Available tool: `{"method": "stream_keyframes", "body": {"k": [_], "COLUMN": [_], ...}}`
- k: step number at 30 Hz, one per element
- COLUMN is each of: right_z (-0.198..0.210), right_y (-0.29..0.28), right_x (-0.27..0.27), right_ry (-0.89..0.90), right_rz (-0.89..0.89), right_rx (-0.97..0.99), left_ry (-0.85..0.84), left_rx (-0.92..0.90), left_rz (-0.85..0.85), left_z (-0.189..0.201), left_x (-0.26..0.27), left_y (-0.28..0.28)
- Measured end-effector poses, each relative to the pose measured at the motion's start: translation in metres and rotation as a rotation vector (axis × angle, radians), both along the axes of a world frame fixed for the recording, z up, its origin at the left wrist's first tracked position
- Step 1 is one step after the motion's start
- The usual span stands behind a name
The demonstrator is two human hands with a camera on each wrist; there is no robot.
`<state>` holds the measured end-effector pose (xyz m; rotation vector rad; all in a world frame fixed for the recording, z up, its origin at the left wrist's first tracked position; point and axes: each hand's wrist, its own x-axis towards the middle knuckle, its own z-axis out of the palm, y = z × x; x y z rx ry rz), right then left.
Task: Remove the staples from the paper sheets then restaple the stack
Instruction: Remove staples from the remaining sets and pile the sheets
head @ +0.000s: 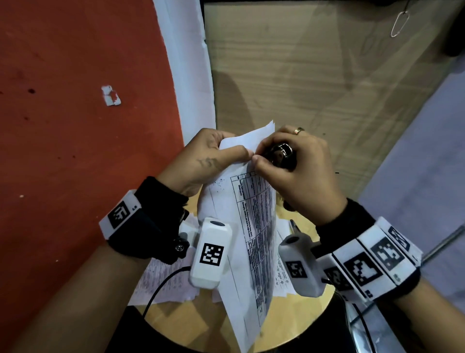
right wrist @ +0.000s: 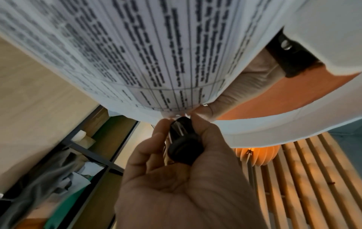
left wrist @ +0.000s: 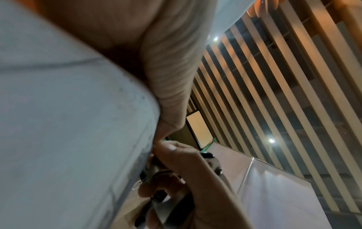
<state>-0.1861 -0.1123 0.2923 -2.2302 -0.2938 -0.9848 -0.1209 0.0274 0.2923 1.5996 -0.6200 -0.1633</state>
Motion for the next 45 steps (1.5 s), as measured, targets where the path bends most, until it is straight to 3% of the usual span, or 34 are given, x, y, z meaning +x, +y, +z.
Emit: {"method": "stream_keyframes", "body": {"k": [8,12,16,21,27,35,45], "right_z": [0.006,0.009,0.009,-0.003,-0.015,-0.015,-0.016], "right_y": [-0.006,-0.007,-0.010,0.003,0.011,0.005,0.005], "right_x": [0.002,0.004,0.008,0.009,0.012,0.012,0.017], "right_ry": [0.046,0.242,0.458,0.481,0.641,0.741,0.750], "right_rz": [0.020,0.020,0.116,0.160,0.150,0.158,0.147], "right_rx": [0.035,0.090,0.359,0.774,1.196,1.044,1.064], "left_ry": [-0.076,-0.167,-0.290,-0.318,-0.625,-0.870,-0.898], "left_rx": [0.000,0.057,0.133,0.165,0.334,0.482,0.607], "left_rz": [-0.071,-0.063,0.010,0.038,0.214,0.164,0.145], "left_z": [-0.004,-0.006,-0.008,-0.012,-0.016,-0.011,-0.006], "left_x": [-0.002,0.002,0.005,0.011,0.015,0.016,0.017], "left_y": [0.003,0.003,0.001,0.001,0.000,0.002,0.006]}}
